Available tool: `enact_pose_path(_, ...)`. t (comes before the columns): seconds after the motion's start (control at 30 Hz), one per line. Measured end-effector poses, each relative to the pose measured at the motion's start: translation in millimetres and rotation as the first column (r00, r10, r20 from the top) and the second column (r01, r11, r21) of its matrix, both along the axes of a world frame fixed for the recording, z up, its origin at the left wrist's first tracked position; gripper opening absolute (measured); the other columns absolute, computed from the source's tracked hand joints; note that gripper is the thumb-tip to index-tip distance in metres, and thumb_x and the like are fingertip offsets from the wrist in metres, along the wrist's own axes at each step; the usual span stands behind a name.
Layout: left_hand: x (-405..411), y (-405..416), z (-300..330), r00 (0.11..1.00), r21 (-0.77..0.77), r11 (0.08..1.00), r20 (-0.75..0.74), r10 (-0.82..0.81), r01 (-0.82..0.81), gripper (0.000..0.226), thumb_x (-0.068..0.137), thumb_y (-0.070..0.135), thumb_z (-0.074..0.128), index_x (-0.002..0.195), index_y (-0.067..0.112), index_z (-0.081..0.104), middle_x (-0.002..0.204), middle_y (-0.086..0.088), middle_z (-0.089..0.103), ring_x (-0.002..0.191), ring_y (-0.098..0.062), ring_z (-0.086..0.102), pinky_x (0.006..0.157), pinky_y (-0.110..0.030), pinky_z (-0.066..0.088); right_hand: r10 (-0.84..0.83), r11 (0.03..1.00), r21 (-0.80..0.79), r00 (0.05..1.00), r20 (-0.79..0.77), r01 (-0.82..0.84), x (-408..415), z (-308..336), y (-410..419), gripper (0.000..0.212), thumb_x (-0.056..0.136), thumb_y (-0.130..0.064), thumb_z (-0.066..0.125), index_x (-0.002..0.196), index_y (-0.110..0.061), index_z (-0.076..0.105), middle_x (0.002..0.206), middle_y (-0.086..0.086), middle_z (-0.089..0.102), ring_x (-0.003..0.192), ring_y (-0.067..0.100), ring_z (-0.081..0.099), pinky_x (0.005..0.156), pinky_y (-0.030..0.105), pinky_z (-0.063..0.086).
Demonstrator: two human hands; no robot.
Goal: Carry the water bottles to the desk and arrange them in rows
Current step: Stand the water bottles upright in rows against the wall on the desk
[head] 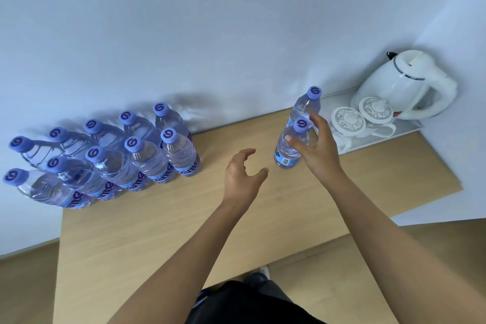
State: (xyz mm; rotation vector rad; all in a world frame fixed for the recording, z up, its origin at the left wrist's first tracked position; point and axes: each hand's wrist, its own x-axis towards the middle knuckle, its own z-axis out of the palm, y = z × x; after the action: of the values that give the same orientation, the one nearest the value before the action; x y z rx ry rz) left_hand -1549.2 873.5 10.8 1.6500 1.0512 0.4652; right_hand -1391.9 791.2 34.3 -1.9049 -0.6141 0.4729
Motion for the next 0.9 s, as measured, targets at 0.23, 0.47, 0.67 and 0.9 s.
enact_pose_path(0.23, -11.4, -1.4, -3.8, 0.999, -0.034, 0.999, -0.045, 0.03, -0.031, 0.052, 0.082, 0.011, 0.075, 0.13, 0.013, 0.056, 0.127, 0.003, 0.059, 0.121, -0.011, 0.05, 0.103, -0.026, 0.041, 0.034, 0.999, -0.002, 0.99, -0.138, -0.035, 6.6, -14.9, 18.4, 0.043, 0.077, -0.023, 0.085, 0.108, -0.013, 0.057, 0.105, 0.012, 0.069, 0.1, 0.024, 0.066, 0.096, 0.046, 0.052)
enact_pose_path(0.47, -29.9, -3.6, -9.5, 0.994, -0.077, 0.995, -0.092, 0.054, -0.061, 0.053, 0.082, 0.01, 0.075, 0.131, 0.013, 0.055, 0.127, 0.004, 0.058, 0.119, -0.011, 0.052, 0.098, -0.024, 0.042, -0.023, 0.998, 0.049, 0.978, -0.21, 0.034, 6.1, -21.8, 29.8, 0.037, 0.077, -0.018, 0.077, 0.1, 0.002, 0.057, 0.09, 0.017, 0.063, 0.087, 0.029, 0.06, 0.088, 0.04, 0.05)
enact_pose_path(0.67, -41.8, -3.2, -11.7, 0.995, -0.126, 0.992, -0.094, 0.015, -0.027, 0.062, 0.078, 0.01, 0.08, 0.133, 0.015, 0.052, 0.128, 0.005, 0.056, 0.12, -0.011, 0.052, 0.094, -0.022, 0.041, 0.074, 0.997, 0.048, 0.977, -0.199, -0.066, -6.9, -12.4, 33.1, 0.013, 0.084, 0.002, 0.069, 0.088, 0.005, 0.056, 0.067, -0.014, 0.059, 0.064, -0.003, 0.057, 0.069, 0.016, 0.047)
enact_pose_path(0.9, -55.0, 11.7, 11.4, 0.998, -0.155, 0.986, -0.008, -0.068, 0.066, 0.086, 0.068, 0.022, 0.09, 0.14, 0.023, 0.043, 0.138, 0.006, 0.05, 0.127, -0.009, 0.047, 0.105, -0.03, 0.04, 0.364, 0.931, 0.083, 0.894, -0.259, -0.355, -40.7, 52.8, 43.0, 0.022, 0.083, -0.012, 0.076, 0.102, -0.011, 0.065, 0.085, -0.009, 0.066, 0.079, 0.006, 0.064, 0.076, 0.022, 0.049)
